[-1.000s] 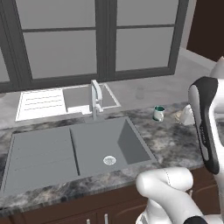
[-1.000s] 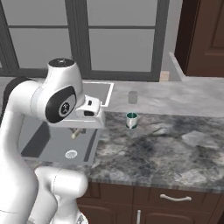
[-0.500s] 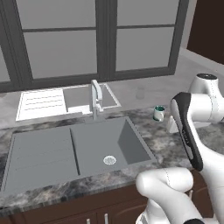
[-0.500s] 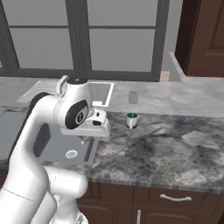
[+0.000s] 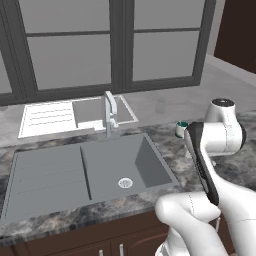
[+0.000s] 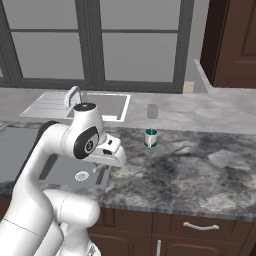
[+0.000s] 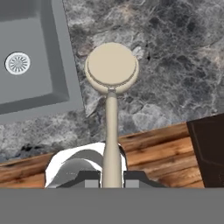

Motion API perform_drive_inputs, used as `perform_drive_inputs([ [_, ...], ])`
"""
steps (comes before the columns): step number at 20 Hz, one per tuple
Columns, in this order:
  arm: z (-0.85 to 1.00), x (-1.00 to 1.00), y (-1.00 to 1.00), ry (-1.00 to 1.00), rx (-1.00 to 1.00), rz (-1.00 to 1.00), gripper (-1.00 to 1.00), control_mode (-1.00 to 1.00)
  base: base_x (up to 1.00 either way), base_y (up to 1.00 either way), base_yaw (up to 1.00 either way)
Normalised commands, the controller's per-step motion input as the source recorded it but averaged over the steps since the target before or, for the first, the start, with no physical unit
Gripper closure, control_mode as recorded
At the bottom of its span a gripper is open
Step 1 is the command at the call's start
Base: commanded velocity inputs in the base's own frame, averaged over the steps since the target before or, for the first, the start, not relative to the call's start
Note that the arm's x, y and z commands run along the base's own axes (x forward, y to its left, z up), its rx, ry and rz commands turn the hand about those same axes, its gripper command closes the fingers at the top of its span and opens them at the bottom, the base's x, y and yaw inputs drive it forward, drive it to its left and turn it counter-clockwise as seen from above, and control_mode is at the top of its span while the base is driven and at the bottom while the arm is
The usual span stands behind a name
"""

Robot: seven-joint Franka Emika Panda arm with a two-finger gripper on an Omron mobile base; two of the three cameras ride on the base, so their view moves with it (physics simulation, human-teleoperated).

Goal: Open the cabinet. Pick the dish brush and place it next to the sink. Then close the cabinet.

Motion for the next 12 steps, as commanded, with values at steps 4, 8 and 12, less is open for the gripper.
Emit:
perform_drive_inputs([
  [4, -0.10, 0.32, 0.00, -0.08, 0.00, -0.25, 1.00, -1.00, 0.00, 0.00, 0.00],
  [8, -0.02, 0.46, -0.04, -0.01, 0.00, -0.21, 1.00, -1.00, 0.00, 0.00, 0.00],
  [12, 0.00, 0.46, -0.08, 0.02, 0.00, -0.07, 1.00, -1.00, 0.00, 0.00, 0.00],
])
